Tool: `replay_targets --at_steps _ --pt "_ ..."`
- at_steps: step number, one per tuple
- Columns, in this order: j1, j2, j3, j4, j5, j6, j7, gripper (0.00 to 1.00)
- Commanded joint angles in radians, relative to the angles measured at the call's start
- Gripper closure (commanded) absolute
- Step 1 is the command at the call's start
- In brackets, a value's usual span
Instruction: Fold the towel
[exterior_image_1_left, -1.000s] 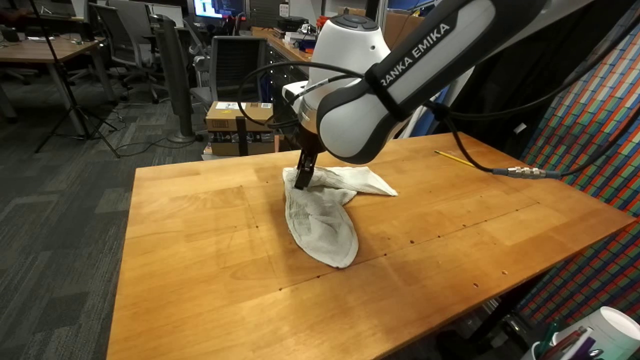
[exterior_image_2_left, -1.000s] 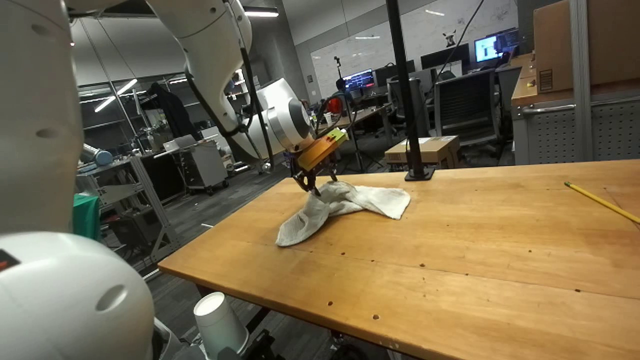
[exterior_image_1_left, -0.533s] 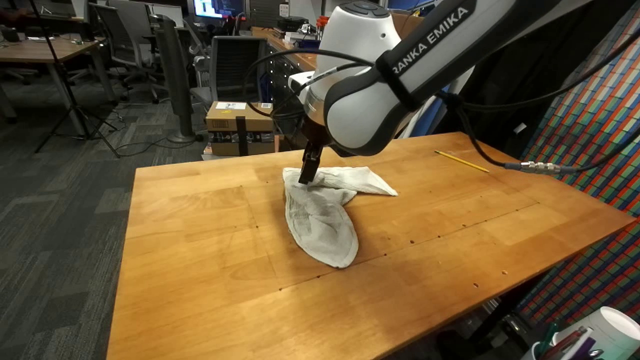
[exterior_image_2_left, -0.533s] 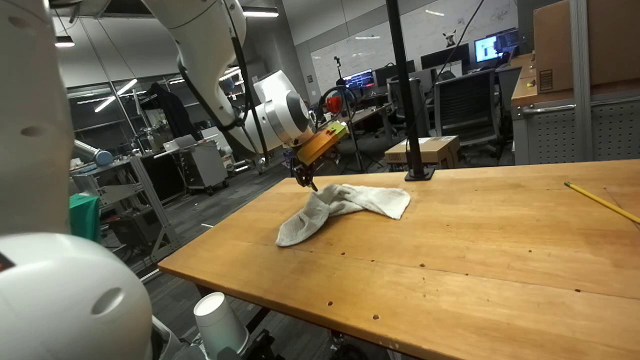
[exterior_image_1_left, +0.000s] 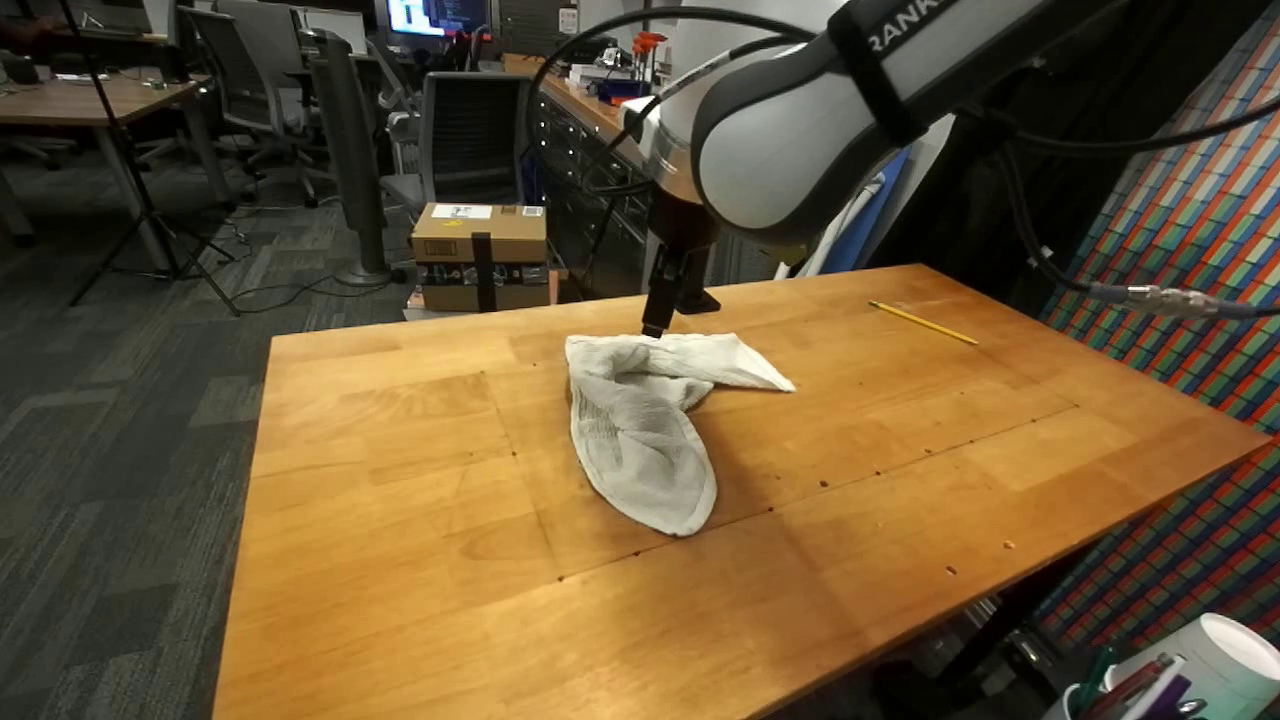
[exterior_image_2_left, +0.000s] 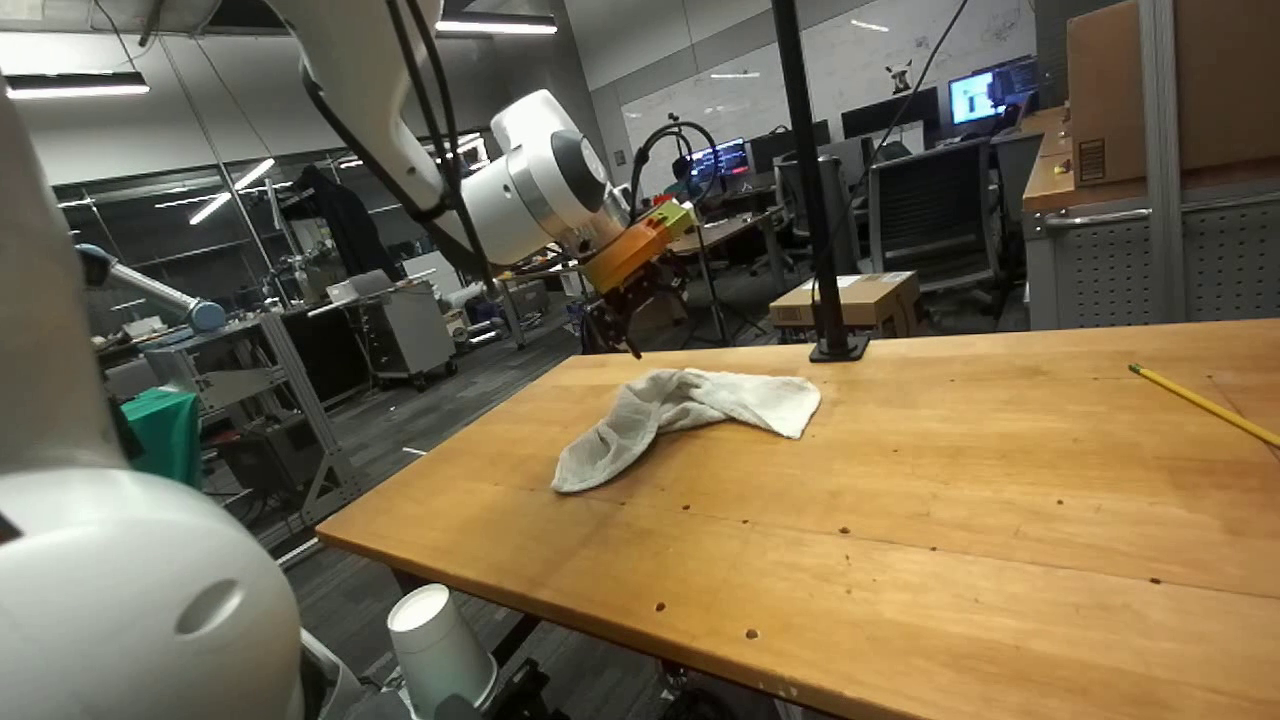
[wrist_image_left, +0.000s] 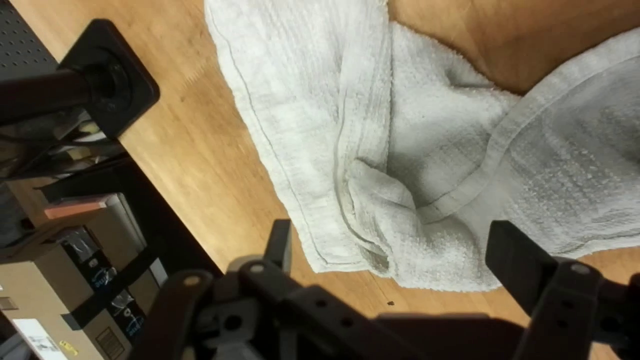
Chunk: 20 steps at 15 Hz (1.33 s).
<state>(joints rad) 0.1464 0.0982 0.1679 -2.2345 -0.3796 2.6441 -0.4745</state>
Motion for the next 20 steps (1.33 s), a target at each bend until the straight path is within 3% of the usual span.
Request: replay_targets --at_steps 1,6,11,20 --pt "-0.002 -0.098 -0.008 -0.065 -0.007 -0.018 0.029 0.0" --pt "-0.027 -0.113 -0.045 -0.071 0.002 0.024 -0.005 0.0" --pt "-0.064 -0.04 -0.087 -0.039 0.02 0.06 -0.061 0.0" --pt "-0.129 0.041 -0.105 -0.042 0.044 0.103 -0.141 0.0"
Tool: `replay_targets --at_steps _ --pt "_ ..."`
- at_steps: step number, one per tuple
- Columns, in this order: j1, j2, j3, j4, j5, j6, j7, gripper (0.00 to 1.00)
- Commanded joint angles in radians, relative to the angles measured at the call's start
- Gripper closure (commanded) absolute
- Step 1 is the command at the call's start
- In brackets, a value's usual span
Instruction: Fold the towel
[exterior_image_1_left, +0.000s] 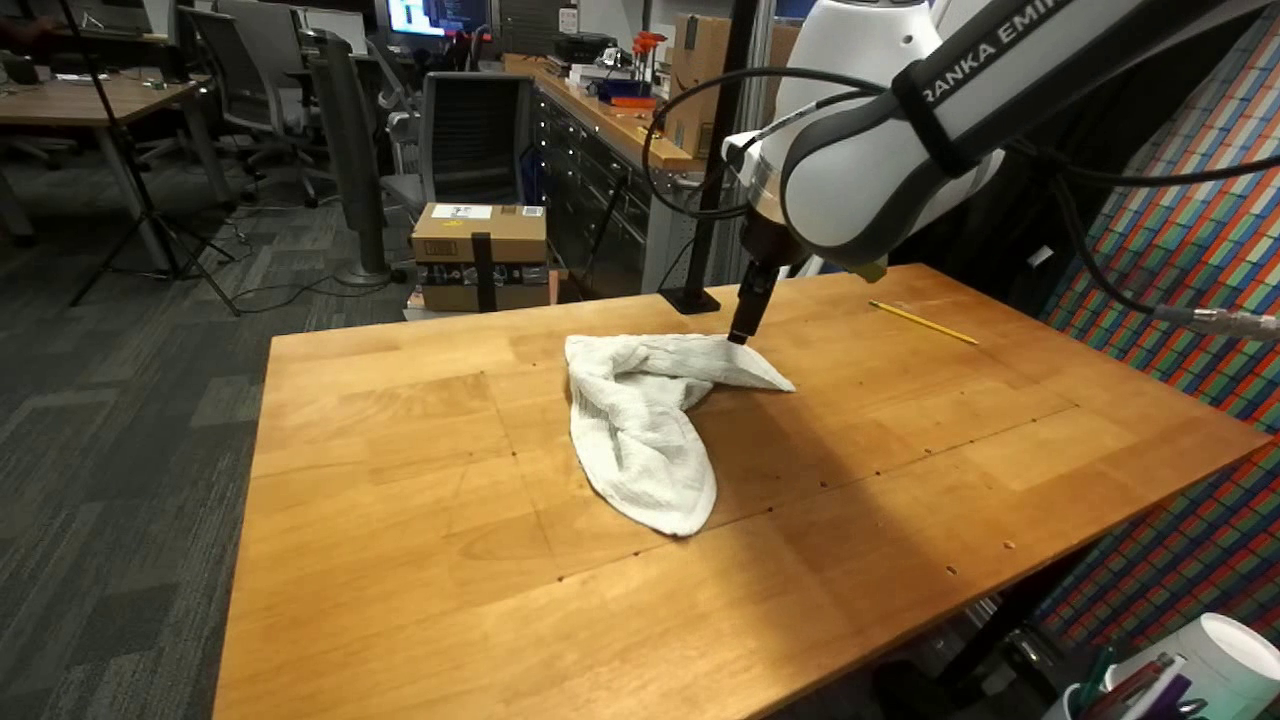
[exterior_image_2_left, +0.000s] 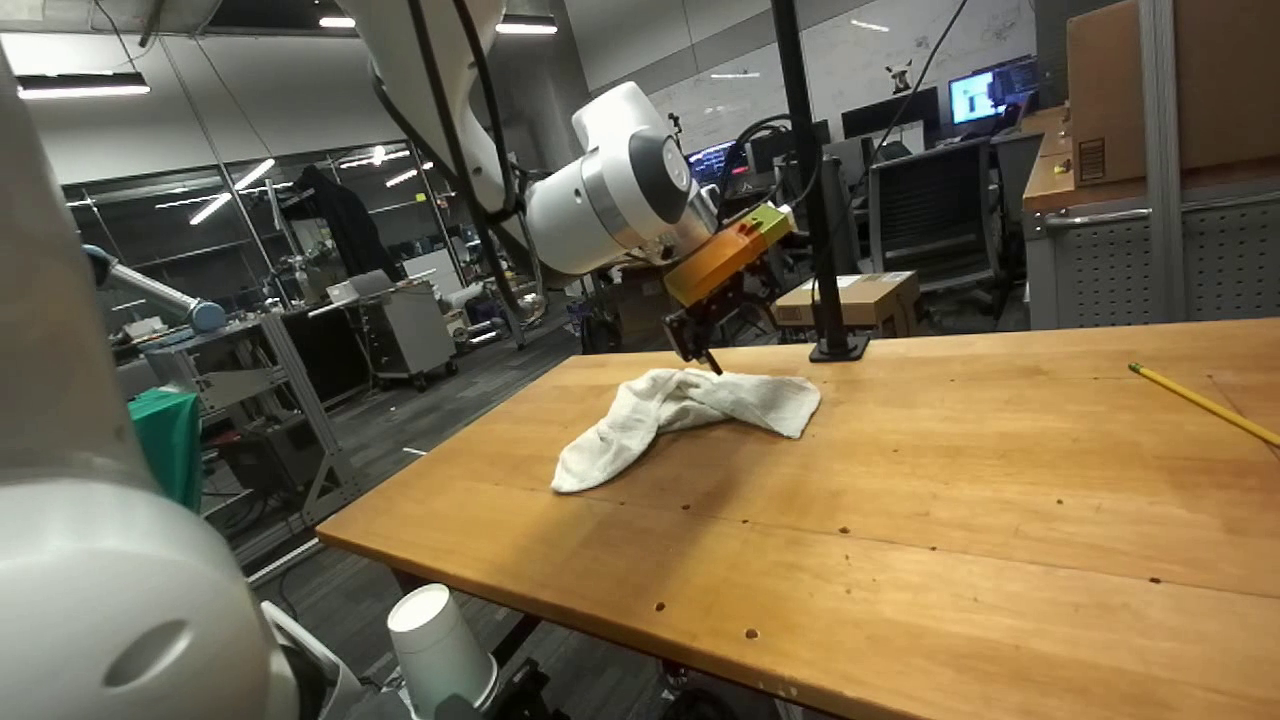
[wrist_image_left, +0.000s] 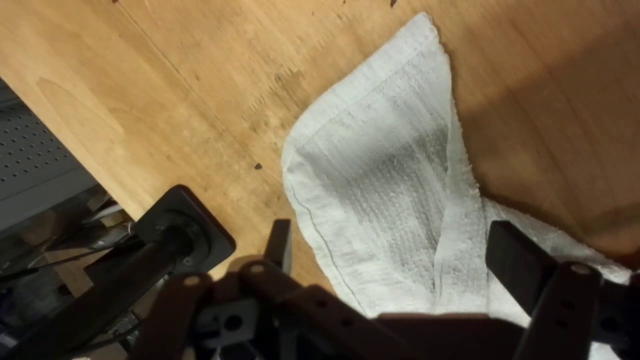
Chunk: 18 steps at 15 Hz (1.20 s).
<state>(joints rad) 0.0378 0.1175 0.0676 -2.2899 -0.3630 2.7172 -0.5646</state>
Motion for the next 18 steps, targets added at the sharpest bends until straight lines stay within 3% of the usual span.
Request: replay_targets --at_steps 1,10,18 --pt "-0.028 0.03 -0.008 0.017 0.026 0.029 -0.058 0.0" --pt "-0.076 0.065 -0.027 0.014 0.024 0.015 -0.091 0.0" --pt "-0.066 0.062 -0.018 -0.004 0.017 0.005 -0.067 0.0"
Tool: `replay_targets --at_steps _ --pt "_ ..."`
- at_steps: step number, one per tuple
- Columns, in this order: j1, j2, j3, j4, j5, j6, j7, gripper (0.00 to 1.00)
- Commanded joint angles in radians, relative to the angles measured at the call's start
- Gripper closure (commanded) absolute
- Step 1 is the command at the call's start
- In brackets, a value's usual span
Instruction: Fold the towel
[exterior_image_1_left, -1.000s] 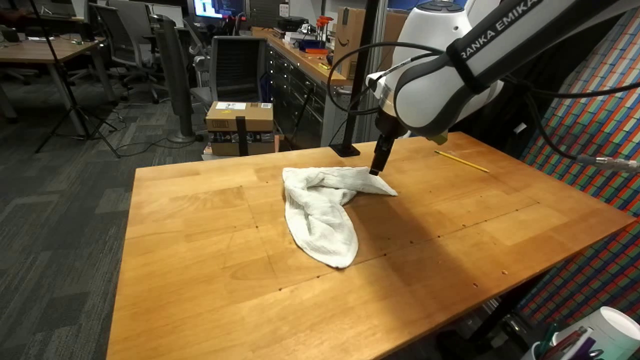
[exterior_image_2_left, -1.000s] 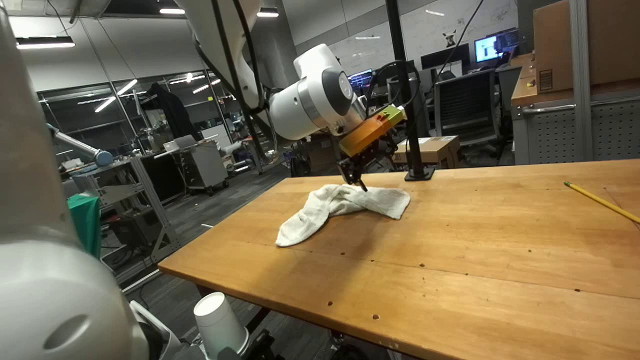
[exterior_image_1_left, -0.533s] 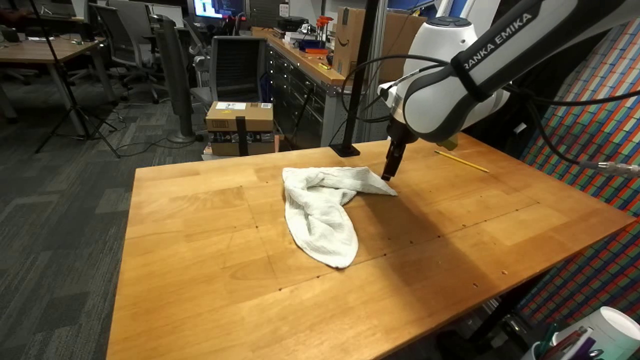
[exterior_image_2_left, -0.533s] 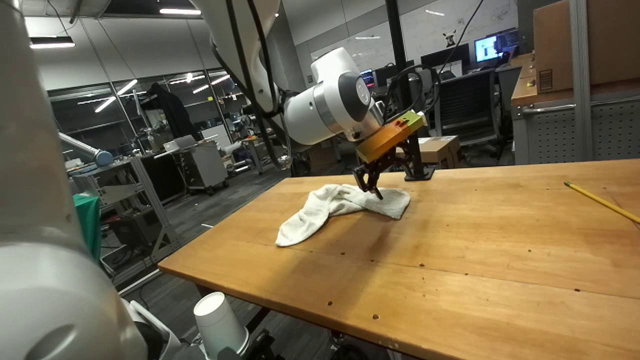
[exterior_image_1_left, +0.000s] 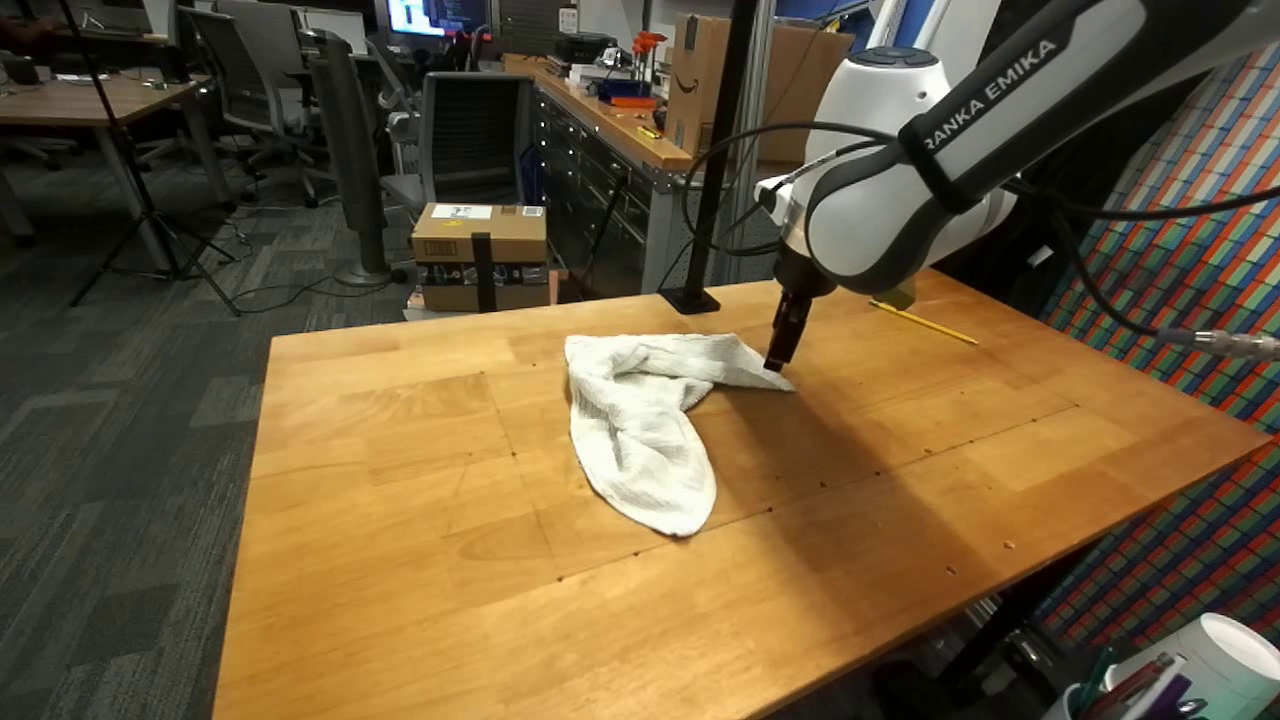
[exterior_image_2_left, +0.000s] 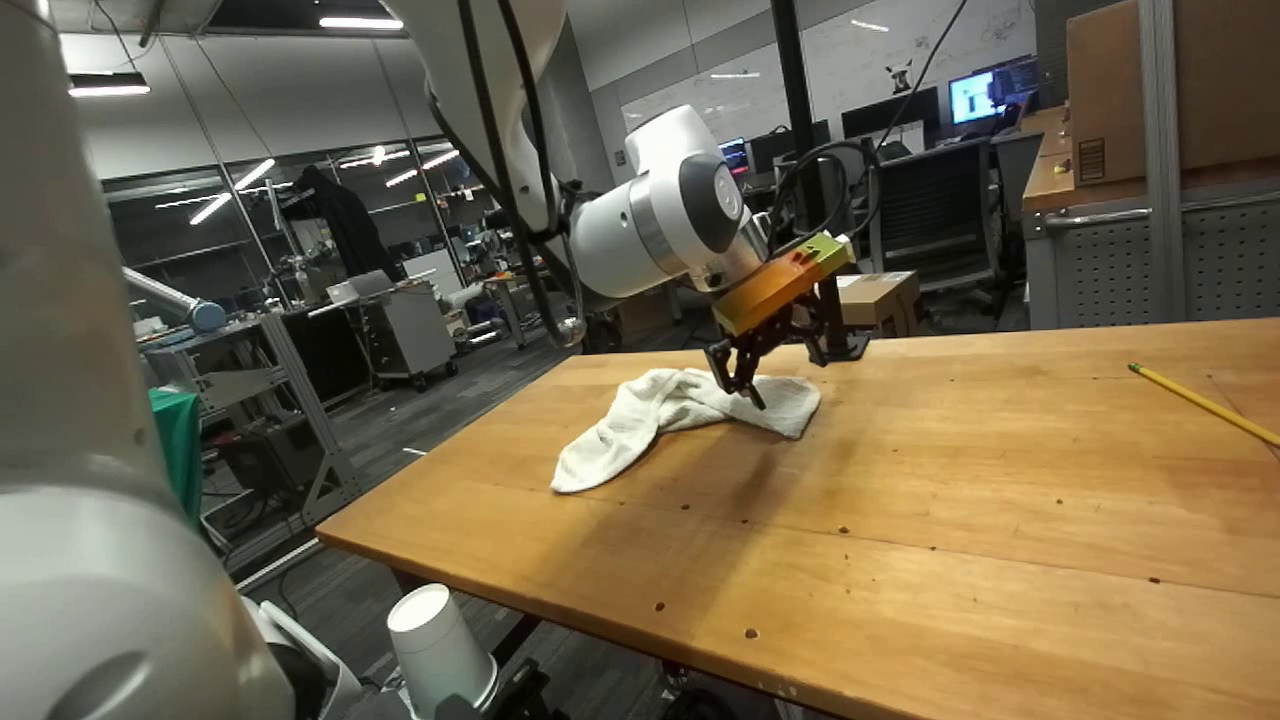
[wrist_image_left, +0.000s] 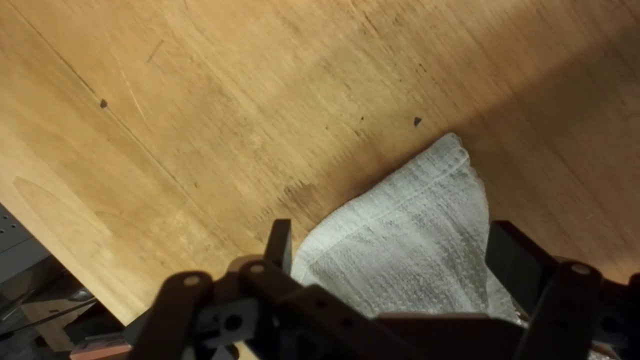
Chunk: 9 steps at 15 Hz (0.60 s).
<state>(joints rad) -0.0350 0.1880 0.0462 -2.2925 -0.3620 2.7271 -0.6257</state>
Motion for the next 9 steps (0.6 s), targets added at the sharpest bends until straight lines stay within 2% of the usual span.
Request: replay_targets --at_steps 1,9 --pt "0.008 -0.008 0.004 -0.002 0.015 -0.006 -0.006 0.0" --pt "0.014 0.005 0.01 -0.016 0.025 -0.005 0.016 0.0"
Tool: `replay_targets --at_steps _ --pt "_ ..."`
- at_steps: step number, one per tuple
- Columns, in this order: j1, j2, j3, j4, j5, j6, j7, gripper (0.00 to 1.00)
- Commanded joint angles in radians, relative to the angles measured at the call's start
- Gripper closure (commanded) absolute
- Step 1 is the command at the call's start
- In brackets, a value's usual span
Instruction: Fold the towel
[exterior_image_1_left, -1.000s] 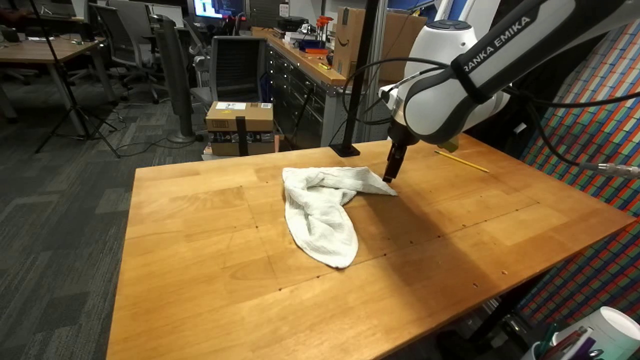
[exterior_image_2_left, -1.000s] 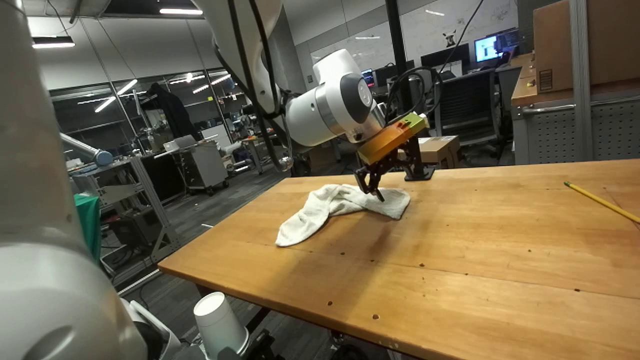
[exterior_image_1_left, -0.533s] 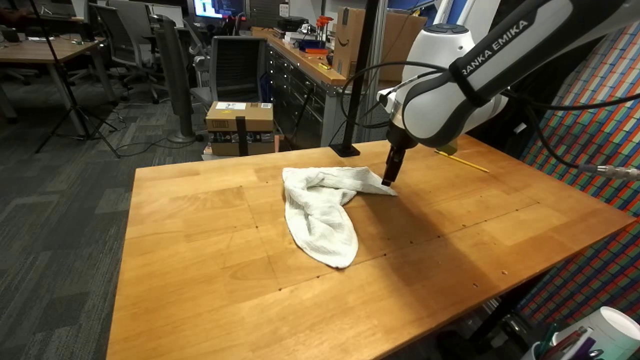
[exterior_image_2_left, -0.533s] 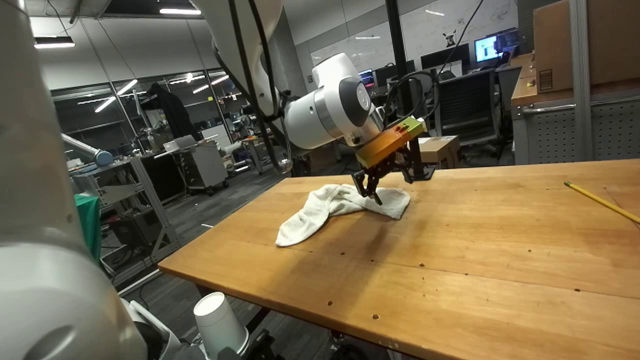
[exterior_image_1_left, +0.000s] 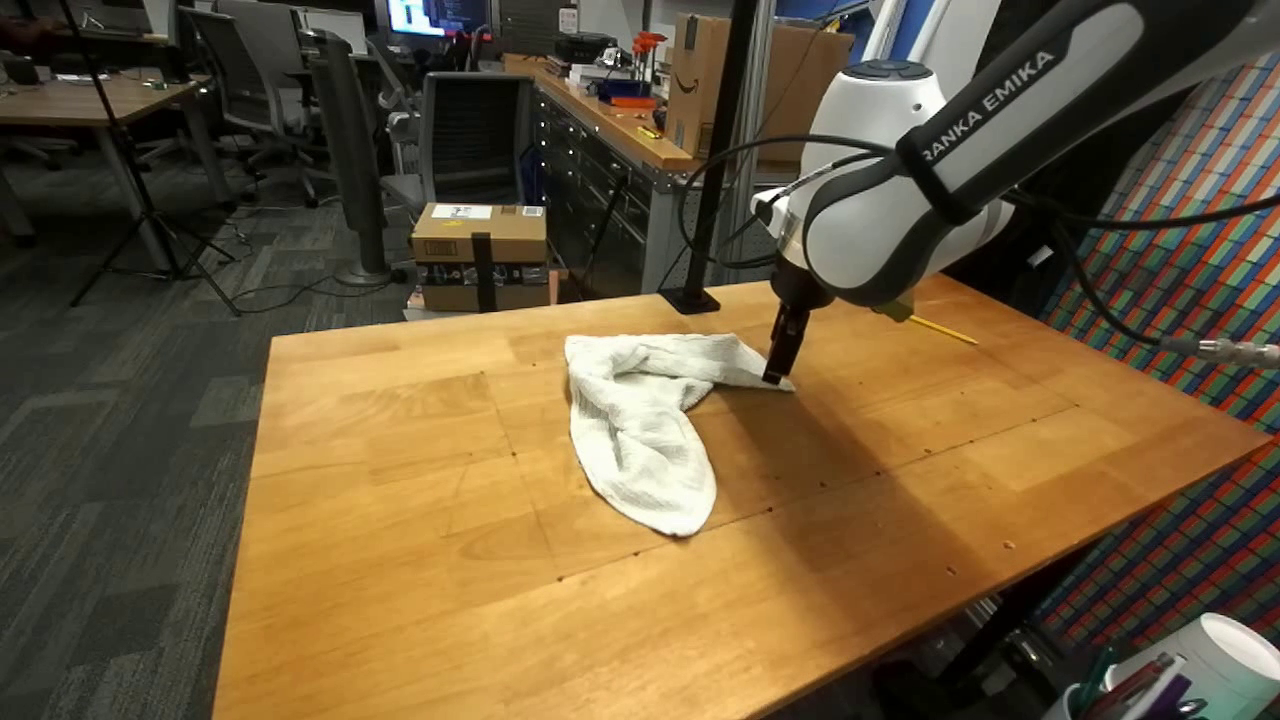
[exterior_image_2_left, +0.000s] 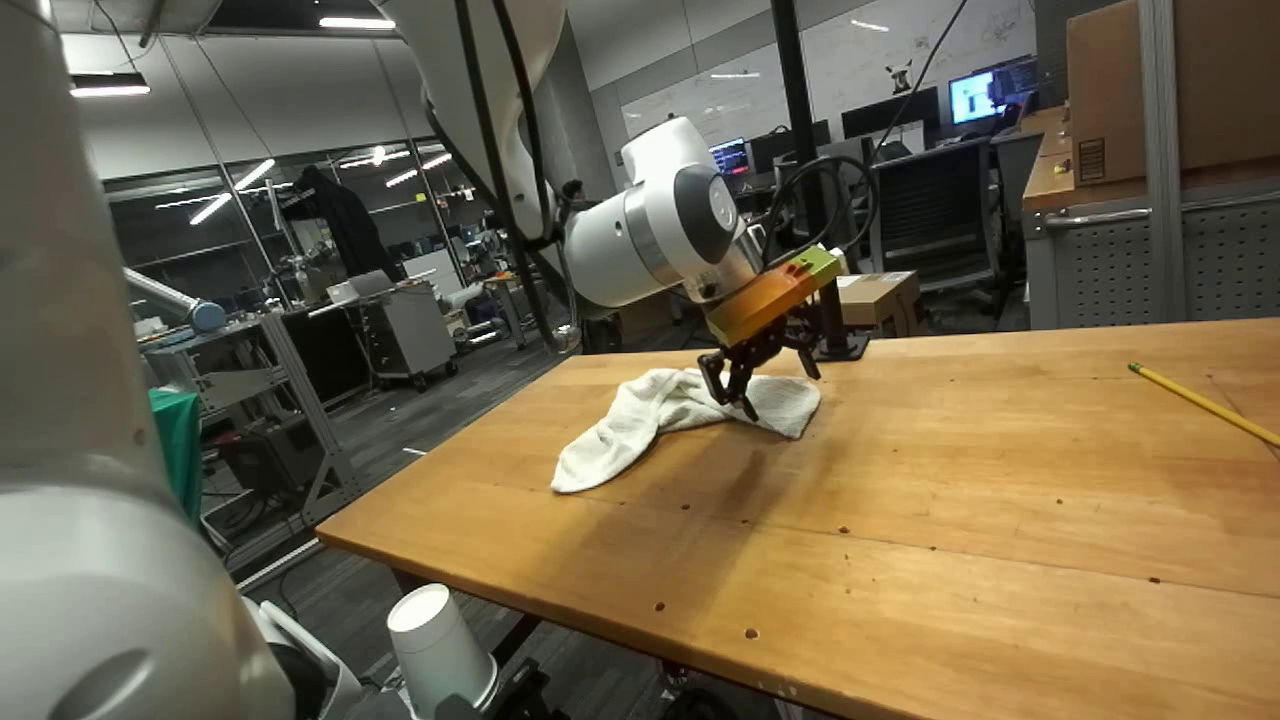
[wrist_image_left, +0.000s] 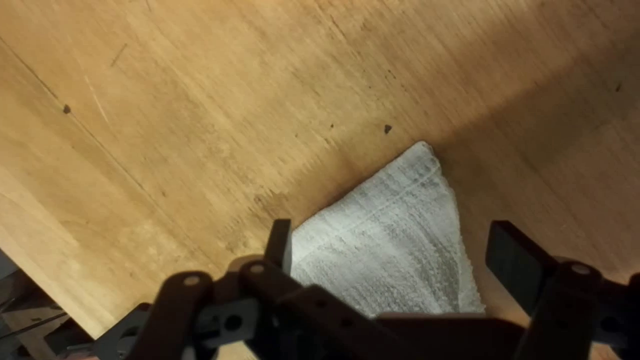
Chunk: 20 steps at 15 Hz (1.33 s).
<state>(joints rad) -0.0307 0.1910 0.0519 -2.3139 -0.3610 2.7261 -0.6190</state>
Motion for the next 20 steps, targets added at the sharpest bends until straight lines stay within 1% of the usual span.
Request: replay_targets --at_steps 1,12,13,14,20 --pt "0.009 0.005 0.006 0.007 0.027 -0.003 0.011 0.0" --pt "-0.001 0.063 0.023 0.015 0.077 0.021 -0.001 0.0" --pt "-0.002 0.067 0.021 0.017 0.076 0.023 0.003 0.25" --pt "-0.003 0.068 0.022 0.019 0.077 0.024 0.001 0.26" --pt "-0.003 0.057 0.021 0.015 0.076 0.023 -0.003 0.73"
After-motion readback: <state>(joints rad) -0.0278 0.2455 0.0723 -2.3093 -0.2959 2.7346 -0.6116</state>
